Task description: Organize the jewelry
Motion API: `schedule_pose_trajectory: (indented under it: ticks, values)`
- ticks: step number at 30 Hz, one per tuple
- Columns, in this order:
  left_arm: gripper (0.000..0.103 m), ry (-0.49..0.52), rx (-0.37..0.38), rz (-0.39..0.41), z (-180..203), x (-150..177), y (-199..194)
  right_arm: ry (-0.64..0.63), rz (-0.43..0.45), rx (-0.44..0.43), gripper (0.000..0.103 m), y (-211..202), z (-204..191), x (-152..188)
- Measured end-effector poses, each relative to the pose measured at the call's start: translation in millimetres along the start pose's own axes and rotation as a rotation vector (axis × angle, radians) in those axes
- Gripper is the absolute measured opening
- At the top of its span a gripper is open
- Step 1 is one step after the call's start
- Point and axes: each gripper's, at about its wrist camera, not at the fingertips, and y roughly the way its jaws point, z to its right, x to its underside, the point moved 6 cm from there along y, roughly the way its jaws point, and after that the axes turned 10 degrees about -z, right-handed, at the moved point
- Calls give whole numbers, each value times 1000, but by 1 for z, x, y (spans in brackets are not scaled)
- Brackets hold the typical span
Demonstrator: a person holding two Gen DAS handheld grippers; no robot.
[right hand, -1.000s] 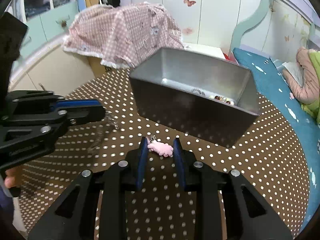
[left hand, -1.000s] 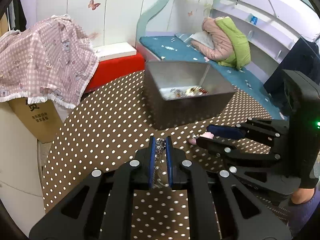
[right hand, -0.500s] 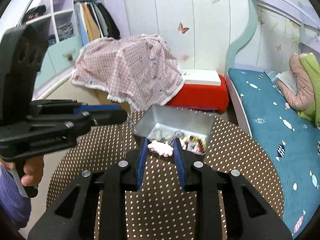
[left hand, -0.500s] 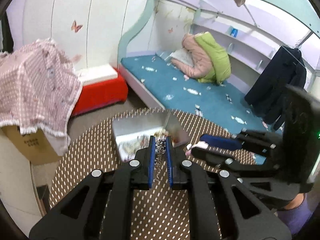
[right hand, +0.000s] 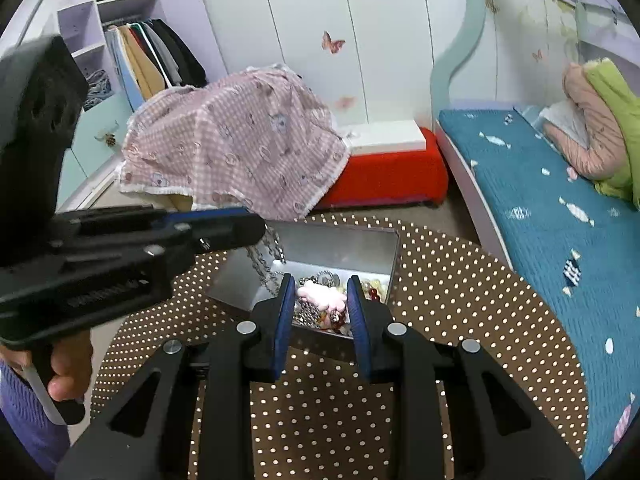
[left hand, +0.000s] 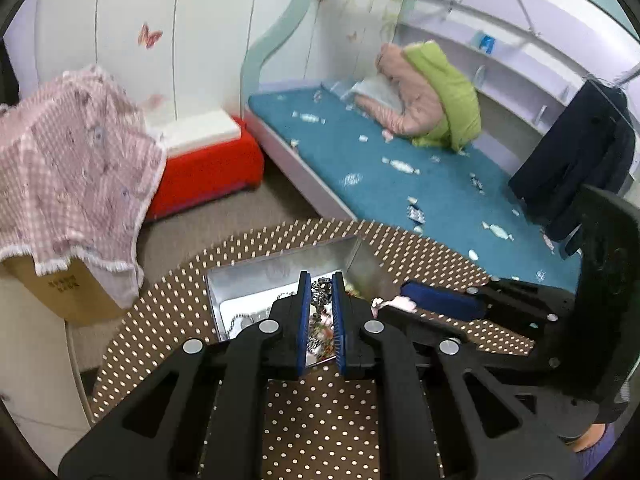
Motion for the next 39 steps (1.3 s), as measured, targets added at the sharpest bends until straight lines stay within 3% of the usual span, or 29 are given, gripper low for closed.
schedule_pose_trajectory:
  ticks: [11, 12, 14, 18, 22, 24, 26, 27, 29, 34, 39]
  values:
    - [12, -33, -17, -78, -20, 23, 39, -8, -37, 2, 25, 20, -1, 1]
    - [15, -34, -19, -79, -21, 23, 40, -8, -38, 3, 25, 21, -1, 1]
    - [38, -36, -37, -74, -22, 23, 40, -4, -40, 1, 25, 23, -1, 0]
    - [40, -38, -39, -62, -23, 24, 36, 2, -43, 3, 26, 25, 1, -1]
    - [58, -43, -59, -22, -26, 27, 23, 14, -20, -5, 28, 17, 1, -2]
    - [67, -50, -74, -1, -28, 28, 13, 14, -6, -1, 37, 9, 1, -1]
    - [89, -55, -133, 47, -29, 33, -8, 11, 19, 2, 44, -4, -1, 2]
    - [93, -49, -165, 78, -29, 36, -19, 0, 39, 19, 50, -16, -3, 4]
    - [96, -17, -215, 152, -25, 47, -47, -19, 79, 53, 57, -36, -8, 11]
    - [97, -7, -279, 234, -10, 84, -94, -41, 176, 75, 78, -86, -29, 33]
    - [97, -69, -214, 311, 9, 124, -138, -110, 272, 147, 91, -132, -64, 65]
